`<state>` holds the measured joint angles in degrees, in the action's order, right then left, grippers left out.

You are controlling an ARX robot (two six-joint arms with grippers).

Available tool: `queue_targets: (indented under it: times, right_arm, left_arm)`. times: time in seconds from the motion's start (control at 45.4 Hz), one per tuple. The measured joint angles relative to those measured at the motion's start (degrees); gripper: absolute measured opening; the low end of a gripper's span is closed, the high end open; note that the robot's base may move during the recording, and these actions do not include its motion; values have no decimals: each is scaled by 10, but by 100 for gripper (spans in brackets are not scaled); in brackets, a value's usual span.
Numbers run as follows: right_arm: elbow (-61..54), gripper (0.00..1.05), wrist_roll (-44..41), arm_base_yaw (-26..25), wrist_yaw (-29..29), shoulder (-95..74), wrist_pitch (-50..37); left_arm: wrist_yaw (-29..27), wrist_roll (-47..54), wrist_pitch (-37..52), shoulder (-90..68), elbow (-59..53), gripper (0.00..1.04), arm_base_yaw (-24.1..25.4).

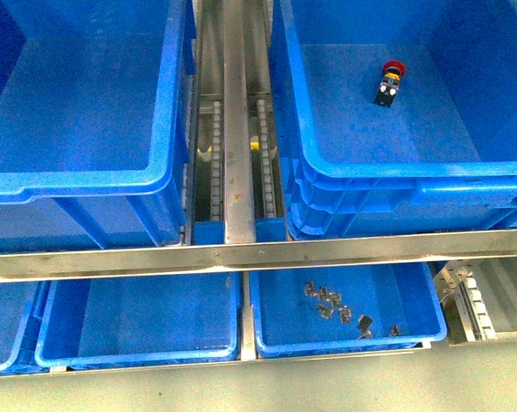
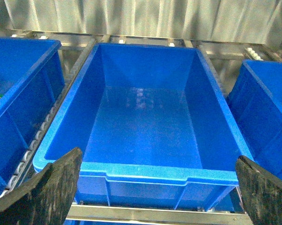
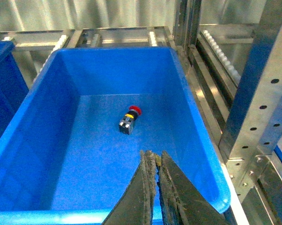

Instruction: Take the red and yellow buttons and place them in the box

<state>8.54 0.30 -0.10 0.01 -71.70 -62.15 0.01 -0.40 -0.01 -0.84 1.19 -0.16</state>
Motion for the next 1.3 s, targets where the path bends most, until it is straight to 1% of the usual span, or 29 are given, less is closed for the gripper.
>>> queue_targets:
  times: [0.198, 0.374, 0.727, 1.057, 1.299]
  right_arm:
    - [-42, 4, 0, 0, 0, 111, 69]
    - [-67, 4, 0, 0, 0, 219, 152]
    - [-73, 4, 0, 0, 0, 386, 298]
    - [-73, 4, 0, 0, 0, 498, 402]
    - [-73, 4, 0, 0, 0, 554, 457]
  left_arm:
    - [0, 0, 0, 0, 0, 97, 0]
    - [0, 0, 0, 0, 0, 97, 0]
    - [0, 0, 0, 0, 0, 97, 0]
    - [0, 0, 0, 0, 0, 97, 0]
    - [0, 0, 0, 0, 0, 97, 0]
